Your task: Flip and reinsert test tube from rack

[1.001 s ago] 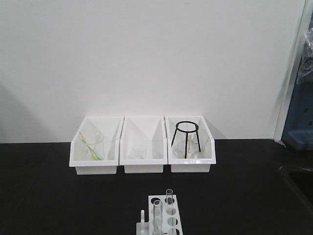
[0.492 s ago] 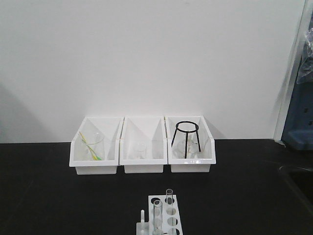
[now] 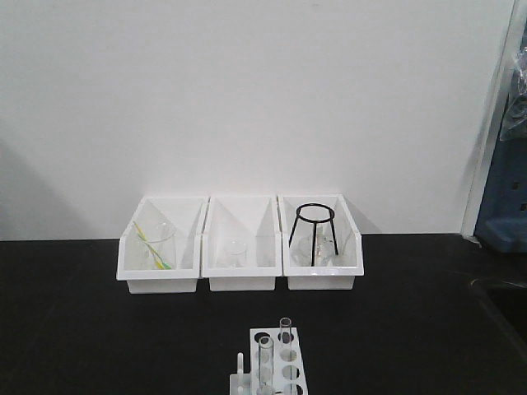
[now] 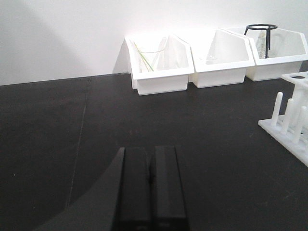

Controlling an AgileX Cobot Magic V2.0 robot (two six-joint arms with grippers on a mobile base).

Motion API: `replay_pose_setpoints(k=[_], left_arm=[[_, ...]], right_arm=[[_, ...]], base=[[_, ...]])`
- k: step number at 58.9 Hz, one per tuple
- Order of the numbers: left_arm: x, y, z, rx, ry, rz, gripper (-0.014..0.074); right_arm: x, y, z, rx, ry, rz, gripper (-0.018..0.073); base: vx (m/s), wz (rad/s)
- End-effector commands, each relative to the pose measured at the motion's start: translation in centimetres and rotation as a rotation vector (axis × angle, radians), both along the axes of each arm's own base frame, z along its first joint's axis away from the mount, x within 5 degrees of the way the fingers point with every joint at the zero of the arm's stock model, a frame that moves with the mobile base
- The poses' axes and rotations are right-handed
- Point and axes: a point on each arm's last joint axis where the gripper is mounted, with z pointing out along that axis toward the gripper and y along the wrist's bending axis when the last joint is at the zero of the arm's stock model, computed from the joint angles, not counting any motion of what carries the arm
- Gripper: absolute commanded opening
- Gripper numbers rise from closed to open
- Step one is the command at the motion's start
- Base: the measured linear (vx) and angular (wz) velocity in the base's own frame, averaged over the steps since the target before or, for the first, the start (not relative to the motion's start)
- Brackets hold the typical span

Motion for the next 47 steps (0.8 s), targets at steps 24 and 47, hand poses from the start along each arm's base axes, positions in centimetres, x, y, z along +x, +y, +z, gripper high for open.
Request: replay_pose_setpoints(k=[24,47], left_arm=[[-0.02,-0.13,0.91,-0.022,-0.090,-0.014,-0.0006],[-0.02,-0.13,0.91,-0.022,-0.090,-0.014,-0.0006]], right_arm=[[-0.03,-0.03,1.88,-0.009,-0.112,0.001,0.0335],[-0.08,0.01,2.24,0.033,-0.155,0.008,0.0582]], base=[[0.00,0.00],[0.00,0.00]])
